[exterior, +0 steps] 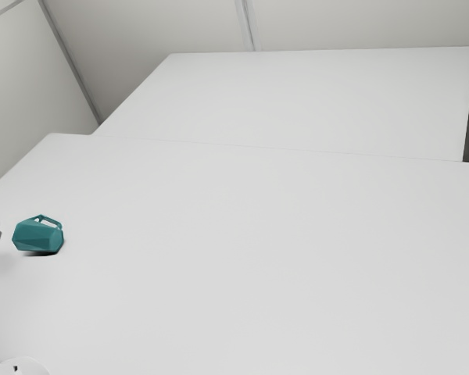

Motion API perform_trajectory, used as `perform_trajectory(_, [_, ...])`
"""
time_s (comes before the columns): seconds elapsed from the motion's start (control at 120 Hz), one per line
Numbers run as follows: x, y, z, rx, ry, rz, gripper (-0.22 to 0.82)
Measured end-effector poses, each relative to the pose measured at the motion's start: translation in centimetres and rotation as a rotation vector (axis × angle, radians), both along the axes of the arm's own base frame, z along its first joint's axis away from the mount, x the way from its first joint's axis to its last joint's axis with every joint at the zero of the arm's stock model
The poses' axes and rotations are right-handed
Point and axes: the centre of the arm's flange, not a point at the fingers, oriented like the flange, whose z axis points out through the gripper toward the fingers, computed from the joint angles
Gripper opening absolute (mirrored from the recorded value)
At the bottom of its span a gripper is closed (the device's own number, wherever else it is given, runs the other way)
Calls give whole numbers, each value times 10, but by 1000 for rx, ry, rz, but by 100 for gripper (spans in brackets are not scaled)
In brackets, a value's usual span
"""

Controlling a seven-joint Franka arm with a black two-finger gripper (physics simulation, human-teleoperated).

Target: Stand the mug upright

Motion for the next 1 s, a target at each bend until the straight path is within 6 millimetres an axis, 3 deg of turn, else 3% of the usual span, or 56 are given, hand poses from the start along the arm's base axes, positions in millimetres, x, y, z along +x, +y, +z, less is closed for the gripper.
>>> perform_trajectory(0.592, [36, -17, -14, -26, 34, -37, 59])
perform_trajectory(1.0, [46, -28, -25, -55, 51, -49, 54])
